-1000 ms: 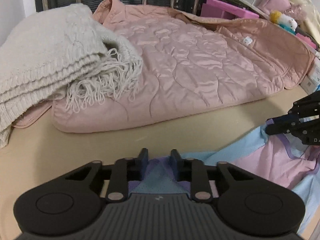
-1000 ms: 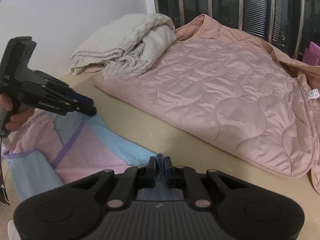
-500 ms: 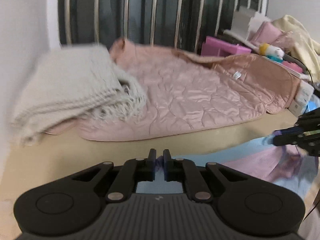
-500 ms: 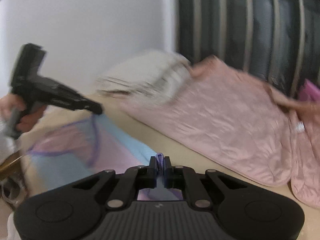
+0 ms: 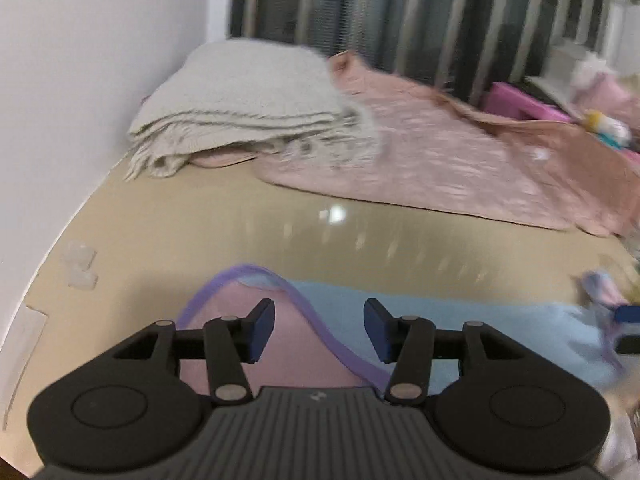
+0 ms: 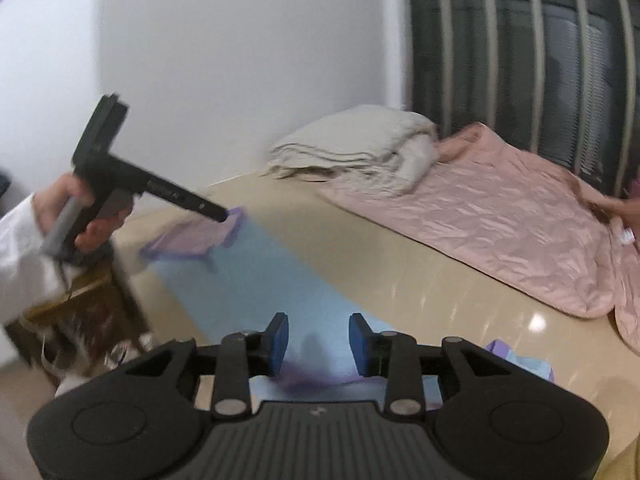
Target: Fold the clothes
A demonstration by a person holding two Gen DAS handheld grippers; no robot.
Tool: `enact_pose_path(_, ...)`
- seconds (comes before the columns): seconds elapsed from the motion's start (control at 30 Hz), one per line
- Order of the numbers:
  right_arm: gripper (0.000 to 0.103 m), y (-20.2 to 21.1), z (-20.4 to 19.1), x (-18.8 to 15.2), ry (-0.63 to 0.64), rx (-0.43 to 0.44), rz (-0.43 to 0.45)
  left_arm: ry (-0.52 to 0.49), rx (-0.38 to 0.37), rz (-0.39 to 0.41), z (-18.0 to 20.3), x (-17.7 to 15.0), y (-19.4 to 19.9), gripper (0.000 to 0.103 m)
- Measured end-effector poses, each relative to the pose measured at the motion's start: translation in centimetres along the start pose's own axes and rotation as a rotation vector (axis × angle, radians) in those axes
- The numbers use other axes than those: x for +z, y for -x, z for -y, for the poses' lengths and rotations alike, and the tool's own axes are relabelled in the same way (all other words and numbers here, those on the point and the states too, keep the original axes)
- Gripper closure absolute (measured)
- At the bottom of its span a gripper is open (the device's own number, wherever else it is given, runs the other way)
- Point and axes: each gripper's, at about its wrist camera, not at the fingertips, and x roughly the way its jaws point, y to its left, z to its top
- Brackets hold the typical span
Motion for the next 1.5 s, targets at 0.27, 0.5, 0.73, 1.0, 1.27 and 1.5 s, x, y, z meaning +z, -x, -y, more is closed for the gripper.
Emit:
enact_pose_path(0.27, 0.072, -0.6, -0.5, -1.1, -0.06, -0.002, 0.006, 0.226, -0.042, -0.05, -3.2, 1.0, -3.5, 0.1)
enact_pose_path(0.5, 0.093, -2.8, -1.9, -2.6, -0.038, -0.004, -0.068, 0.366, -0.111, 0.069, -6.7, -2.6, -0.2, 0.101)
enact_pose_path(0.73, 0.065, -2.8, -4.8, 0.3, 0.072, 0.065, 0.057, 0.338, -0.053, 0.064, -6.5, -2.0, -0.5, 0.084)
enact_pose_path(1.0, 0.081, -12.6, -9.9, 3.7, 0.178, 0.167, -0.027, 0.365, -0.026, 0.069, -7.4, -2.4, -0.9, 0.084)
enact_pose_path(1.27, 0.101, -12.9, -10.4, 3.1, 0.185, 0.158, -0.107, 0.35, 0.023, 0.079, -7.4, -2.4, -0.9, 0.083)
enact_pose_path(1.5, 0.073, -3.0, -4.5, 3.4, 0.023, -0.139, 0.022, 0.183, -0.018, 0.141, -1.7, -1.8, 1.1, 0.063)
